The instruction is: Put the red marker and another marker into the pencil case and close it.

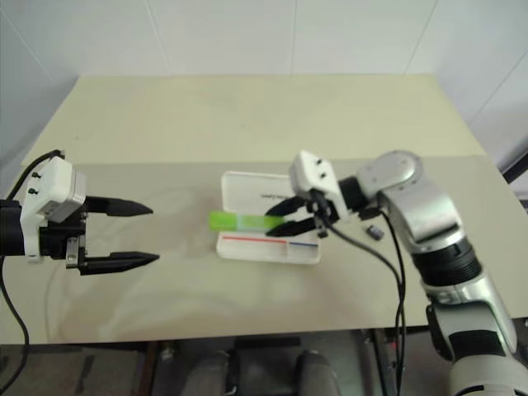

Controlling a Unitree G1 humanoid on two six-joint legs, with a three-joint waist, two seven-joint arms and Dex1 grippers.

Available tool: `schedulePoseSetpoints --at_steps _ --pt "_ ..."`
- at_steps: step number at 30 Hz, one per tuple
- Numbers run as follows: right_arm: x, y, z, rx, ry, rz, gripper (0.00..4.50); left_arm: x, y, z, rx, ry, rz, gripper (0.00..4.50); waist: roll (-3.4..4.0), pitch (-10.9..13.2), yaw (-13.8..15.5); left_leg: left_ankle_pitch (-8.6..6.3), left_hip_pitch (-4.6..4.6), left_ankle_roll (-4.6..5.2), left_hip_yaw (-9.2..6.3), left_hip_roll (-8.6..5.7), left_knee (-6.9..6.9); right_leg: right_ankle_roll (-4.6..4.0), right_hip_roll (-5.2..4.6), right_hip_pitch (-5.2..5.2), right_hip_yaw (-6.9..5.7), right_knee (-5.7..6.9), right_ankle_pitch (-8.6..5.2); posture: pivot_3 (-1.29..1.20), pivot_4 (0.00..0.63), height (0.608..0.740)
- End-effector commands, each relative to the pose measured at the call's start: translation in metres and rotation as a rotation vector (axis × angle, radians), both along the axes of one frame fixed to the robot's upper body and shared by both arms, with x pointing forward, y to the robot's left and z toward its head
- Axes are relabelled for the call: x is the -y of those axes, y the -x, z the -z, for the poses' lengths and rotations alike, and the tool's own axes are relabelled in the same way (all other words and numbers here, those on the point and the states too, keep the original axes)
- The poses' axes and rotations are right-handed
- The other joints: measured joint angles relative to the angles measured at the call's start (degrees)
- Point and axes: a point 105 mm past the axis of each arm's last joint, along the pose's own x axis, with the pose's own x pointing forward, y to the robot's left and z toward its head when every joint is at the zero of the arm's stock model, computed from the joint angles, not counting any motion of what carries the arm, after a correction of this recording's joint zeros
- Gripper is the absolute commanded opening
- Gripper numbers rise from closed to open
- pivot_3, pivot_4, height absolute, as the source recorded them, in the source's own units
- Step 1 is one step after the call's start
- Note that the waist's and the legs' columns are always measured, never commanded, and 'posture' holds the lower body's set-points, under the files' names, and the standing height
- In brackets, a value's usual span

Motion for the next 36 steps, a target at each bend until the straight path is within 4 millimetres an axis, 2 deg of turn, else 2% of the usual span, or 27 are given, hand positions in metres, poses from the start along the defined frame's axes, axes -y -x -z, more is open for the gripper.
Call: schedulePoseSetpoints --at_steps 1,4,11,22,32,36 --pt "-0.014 -0.010 0.008 0.086 0.018 0.008 1.08 0.010 0.007 -0.004 0.052 -0.014 0.046 4.50 0.00 0.00 -0.08 0.00 0.00 0.00 0.00 0.00 -0.01 0.00 0.00 -0.01 0.01 0.00 0.00 0.00 0.150 0.740" --pt "-0.020 -0.018 0.028 0.082 0.049 0.012 1.08 0.013 0.006 -0.002 0.048 0.000 0.033 4.50 0.00 0.00 -0.13 0.00 0.01 0.00 0.01 0.01 0.00 0.00 0.01 -0.01 0.03 0.03 0.00 0.00 0.150 0.740" --pt "-0.026 -0.030 0.047 0.074 0.084 0.039 1.08 0.017 0.007 -0.001 0.050 0.016 0.016 4.50 0.00 0.00 -0.12 0.00 0.00 0.00 0.01 0.01 0.00 0.00 0.01 -0.02 0.04 0.03 0.00 0.00 0.150 0.740" --pt "-0.019 -0.036 0.060 0.093 0.140 0.061 1.08 0.018 0.007 -0.001 0.053 0.019 -0.014 4.50 0.00 0.00 -0.13 0.00 0.01 -0.01 0.01 0.02 -0.01 0.00 0.01 -0.03 0.04 0.02 0.00 0.00 0.150 0.740" --pt "-0.014 -0.033 0.060 0.085 0.144 0.070 4.47 0.021 0.006 -0.003 0.063 0.019 -0.005 4.50 0.00 0.00 -0.14 0.00 0.01 -0.01 0.01 0.02 -0.01 0.00 0.02 -0.02 0.05 0.03 0.00 0.00 0.150 0.740" --pt "-0.007 -0.034 0.051 0.090 0.126 0.080 4.47 0.024 0.006 -0.004 0.068 0.026 0.021 4.50 0.00 0.00 -0.12 0.00 0.01 -0.01 0.01 0.02 -0.01 0.00 0.01 -0.02 0.04 0.00 0.00 0.00 0.150 0.740"
